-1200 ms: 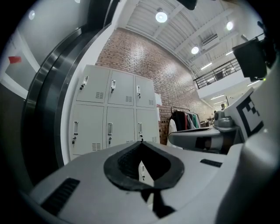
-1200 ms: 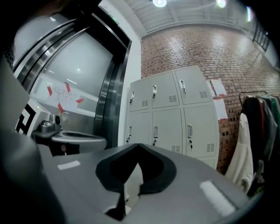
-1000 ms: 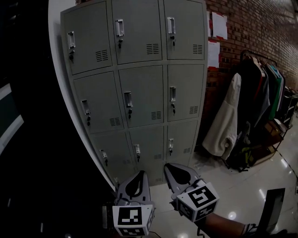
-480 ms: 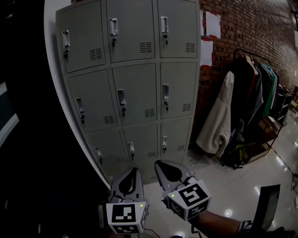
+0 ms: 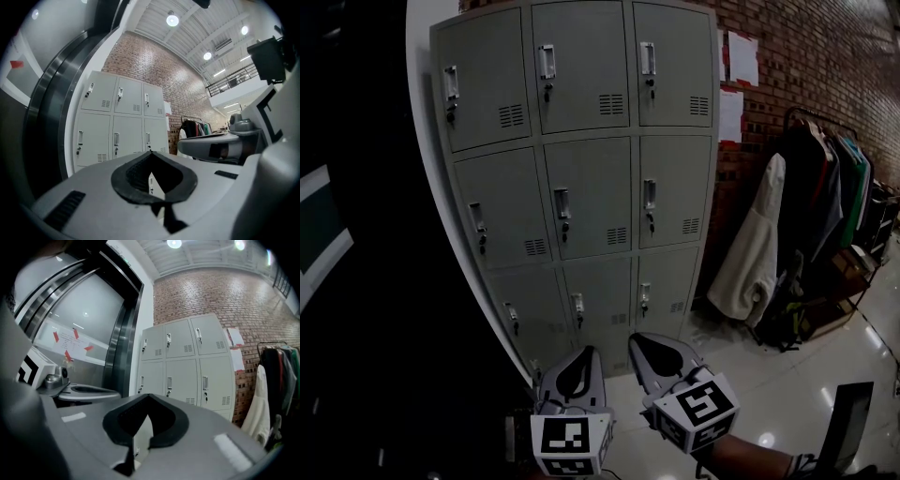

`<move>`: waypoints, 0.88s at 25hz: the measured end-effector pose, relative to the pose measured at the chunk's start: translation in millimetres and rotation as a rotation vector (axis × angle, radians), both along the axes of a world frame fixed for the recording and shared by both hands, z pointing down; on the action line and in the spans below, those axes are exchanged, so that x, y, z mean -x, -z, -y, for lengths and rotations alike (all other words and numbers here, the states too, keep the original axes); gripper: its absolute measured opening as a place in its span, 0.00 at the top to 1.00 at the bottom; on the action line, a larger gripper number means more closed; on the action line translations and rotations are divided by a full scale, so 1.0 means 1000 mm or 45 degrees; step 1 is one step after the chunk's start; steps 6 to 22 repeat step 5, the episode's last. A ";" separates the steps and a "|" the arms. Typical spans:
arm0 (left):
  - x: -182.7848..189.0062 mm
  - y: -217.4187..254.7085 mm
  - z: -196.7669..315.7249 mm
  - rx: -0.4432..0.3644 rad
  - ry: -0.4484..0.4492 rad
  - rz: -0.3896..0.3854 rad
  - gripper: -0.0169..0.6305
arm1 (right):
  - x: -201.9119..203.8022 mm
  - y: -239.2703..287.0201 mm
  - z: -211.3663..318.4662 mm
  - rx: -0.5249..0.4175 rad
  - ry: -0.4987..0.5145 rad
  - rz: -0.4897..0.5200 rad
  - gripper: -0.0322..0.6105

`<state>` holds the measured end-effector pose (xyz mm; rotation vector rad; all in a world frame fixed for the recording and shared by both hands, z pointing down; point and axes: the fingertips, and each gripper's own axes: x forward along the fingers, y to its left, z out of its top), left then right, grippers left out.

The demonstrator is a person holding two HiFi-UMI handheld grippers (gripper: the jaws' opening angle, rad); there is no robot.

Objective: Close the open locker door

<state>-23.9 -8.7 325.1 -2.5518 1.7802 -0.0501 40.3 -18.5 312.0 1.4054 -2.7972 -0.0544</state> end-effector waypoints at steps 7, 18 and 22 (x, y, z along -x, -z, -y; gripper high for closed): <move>0.000 -0.001 0.004 -0.029 0.008 0.006 0.97 | 0.001 0.001 -0.001 0.008 0.003 -0.007 0.95; 0.000 -0.001 0.004 -0.029 0.008 0.006 0.97 | 0.001 0.001 -0.001 0.008 0.003 -0.007 0.95; 0.000 -0.001 0.004 -0.029 0.008 0.006 0.97 | 0.001 0.001 -0.001 0.008 0.003 -0.007 0.95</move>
